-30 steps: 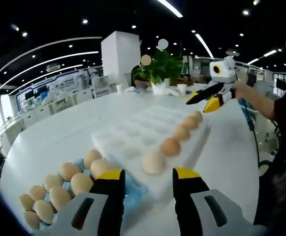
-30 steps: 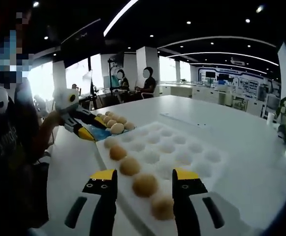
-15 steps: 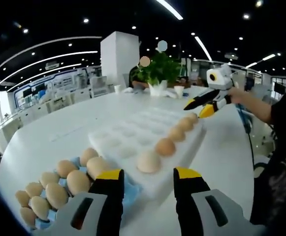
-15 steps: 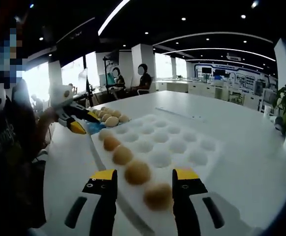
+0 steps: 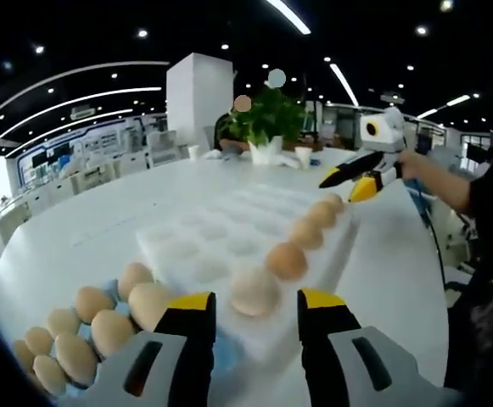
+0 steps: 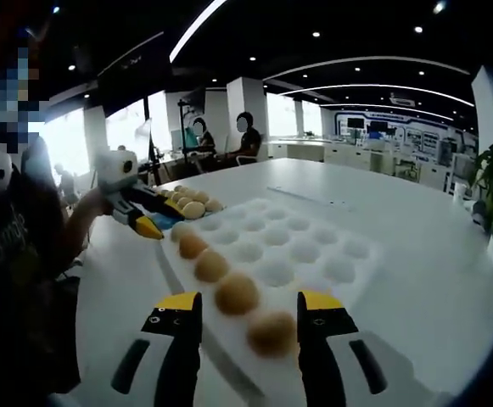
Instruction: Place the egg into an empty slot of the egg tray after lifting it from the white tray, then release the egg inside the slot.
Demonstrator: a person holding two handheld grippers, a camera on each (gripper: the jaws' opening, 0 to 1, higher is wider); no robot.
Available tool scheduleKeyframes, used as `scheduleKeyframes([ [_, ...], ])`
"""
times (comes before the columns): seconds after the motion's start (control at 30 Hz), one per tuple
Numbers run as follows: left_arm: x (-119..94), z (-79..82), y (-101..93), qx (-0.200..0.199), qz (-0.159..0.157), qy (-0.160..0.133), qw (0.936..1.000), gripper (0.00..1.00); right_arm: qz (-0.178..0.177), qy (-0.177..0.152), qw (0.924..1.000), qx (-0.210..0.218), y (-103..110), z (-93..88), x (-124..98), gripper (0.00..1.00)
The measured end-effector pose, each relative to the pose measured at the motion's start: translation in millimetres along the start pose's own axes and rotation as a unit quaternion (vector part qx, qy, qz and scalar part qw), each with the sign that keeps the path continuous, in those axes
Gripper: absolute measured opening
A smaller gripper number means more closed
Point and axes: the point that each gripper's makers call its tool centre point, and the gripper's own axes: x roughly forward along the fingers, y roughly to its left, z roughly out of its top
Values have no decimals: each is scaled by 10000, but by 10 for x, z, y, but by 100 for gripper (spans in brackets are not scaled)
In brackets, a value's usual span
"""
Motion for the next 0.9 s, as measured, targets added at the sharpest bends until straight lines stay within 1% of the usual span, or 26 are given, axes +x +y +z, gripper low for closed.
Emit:
scheduleKeyframes([
  [0.07,16,-10,9,-23,-8,11,10000,39,0,3,10000,12,-2,-5,-3,47],
  [0.13,51,-8,-26,-42,-42,5,10000,38,2,2,10000,6,-4,-10,-2,47],
  [0.27,134,-70,9,31,-1,133,9999,38,25,-5,10000,-15,21,-3,19,47],
  [0.3,144,-29,4,-35,-54,4,10000,37,30,-10,10000,-19,28,2,25,47],
  [0.33,153,-44,11,-18,-40,50,10000,35,36,-21,10000,-29,43,12,35,47],
  [0.37,154,-34,-1,44,-35,22,10000,34,43,-21,10000,-35,52,17,41,47],
  [0.43,167,-30,-14,56,-58,3,10000,26,57,-23,10000,-53,78,28,57,47],
  [0.5,170,-25,-38,164,-85,-11,9998,26,73,-23,9999,-90,103,44,74,47],
  [0.8,148,-22,-40,61,-75,-103,9999,26,129,-27,9998,-171,184,81,129,48],
  [0.9,132,-17,-35,52,-73,-134,9999,26,155,-66,9996,-209,219,123,150,47],
])
